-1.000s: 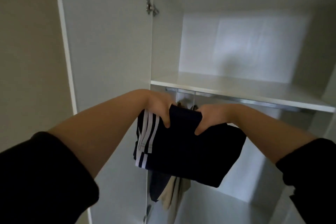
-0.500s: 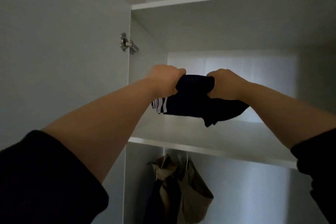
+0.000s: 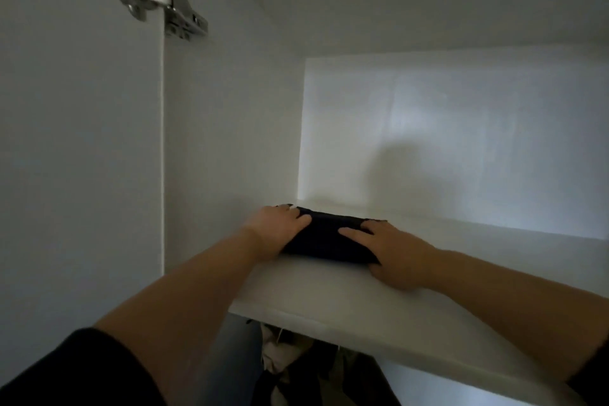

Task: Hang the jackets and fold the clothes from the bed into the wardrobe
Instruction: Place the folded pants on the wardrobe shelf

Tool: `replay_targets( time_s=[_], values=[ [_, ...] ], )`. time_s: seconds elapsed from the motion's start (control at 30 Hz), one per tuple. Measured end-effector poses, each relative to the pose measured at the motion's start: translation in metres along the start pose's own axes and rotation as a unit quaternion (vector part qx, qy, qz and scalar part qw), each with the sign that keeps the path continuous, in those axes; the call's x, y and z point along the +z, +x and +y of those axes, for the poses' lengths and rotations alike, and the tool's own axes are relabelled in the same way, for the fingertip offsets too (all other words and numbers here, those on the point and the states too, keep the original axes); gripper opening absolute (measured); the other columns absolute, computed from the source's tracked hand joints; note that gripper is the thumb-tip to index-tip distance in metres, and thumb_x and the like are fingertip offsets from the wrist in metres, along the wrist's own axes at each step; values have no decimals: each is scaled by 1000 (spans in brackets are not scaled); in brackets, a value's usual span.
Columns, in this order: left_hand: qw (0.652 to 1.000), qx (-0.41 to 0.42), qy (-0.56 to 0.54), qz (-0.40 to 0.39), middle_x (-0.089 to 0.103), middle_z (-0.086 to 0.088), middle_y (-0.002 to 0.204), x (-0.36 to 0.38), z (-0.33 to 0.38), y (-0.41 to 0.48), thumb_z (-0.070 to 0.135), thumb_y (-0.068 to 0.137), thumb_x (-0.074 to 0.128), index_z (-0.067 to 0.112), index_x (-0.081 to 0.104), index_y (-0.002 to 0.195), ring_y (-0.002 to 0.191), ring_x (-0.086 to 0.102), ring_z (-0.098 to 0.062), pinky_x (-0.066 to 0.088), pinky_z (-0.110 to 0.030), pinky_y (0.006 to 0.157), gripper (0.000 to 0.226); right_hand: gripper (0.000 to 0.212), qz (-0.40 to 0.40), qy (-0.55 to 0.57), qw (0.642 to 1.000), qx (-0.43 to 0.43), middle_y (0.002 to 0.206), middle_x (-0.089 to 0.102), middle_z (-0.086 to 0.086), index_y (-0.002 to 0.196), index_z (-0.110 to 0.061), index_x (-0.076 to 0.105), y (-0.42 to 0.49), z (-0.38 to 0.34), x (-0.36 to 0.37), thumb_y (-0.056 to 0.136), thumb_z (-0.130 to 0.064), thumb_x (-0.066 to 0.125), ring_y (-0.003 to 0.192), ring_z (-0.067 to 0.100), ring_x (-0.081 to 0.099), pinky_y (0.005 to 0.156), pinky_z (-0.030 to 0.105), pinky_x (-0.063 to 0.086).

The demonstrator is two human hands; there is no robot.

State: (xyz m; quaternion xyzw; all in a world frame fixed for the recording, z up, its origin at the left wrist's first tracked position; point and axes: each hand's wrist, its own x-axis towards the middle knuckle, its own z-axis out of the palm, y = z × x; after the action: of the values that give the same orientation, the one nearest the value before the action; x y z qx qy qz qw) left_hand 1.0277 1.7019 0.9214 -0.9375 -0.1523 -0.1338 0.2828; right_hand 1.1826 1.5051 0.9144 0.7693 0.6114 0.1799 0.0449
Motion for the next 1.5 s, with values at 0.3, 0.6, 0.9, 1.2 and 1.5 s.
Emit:
replay_targets(
  time_s=[0.3,0.6,0.9,1.2,1.5],
  values=[
    [992,-113,-45,-34,3,-3,161,69,-26,52,33,99,33,29,7,153,147,7,-20,11,-40,116,60,68,-62,51,995,66,151,25,15,152,-33,-2,104,31,36,98,-23,38,132,33,34,106,41,35],
    [954,-150,-225,-130,17,-4,159,83,-33,57,33,102,29,20,18,152,144,21,-19,17,-28,116,53,66,-79,39,983,159,156,13,13,152,-34,-6,149,60,58,99,-31,34,139,36,21,107,50,33],
    [935,-147,-269,-178,21,-6,158,56,-9,35,36,103,25,21,27,150,144,22,-22,16,-33,117,49,47,-121,124,968,183,156,13,21,147,-4,24,112,-2,32,103,-20,21,141,42,14,113,50,22],
    [907,-98,-372,-173,23,-1,157,-16,47,-42,43,101,33,22,29,149,143,22,-19,14,-33,115,53,52,-96,119,979,135,150,35,13,147,-9,26,2,-53,-26,102,-35,34,133,28,39,105,32,32],
    [910,5,-404,-91,31,-4,153,-99,147,-138,34,101,39,14,34,146,141,26,-21,18,-32,115,50,31,21,56,940,337,122,59,8,120,-10,56,-168,-116,-69,101,-23,35,107,25,57,76,27,38]
  ],
)
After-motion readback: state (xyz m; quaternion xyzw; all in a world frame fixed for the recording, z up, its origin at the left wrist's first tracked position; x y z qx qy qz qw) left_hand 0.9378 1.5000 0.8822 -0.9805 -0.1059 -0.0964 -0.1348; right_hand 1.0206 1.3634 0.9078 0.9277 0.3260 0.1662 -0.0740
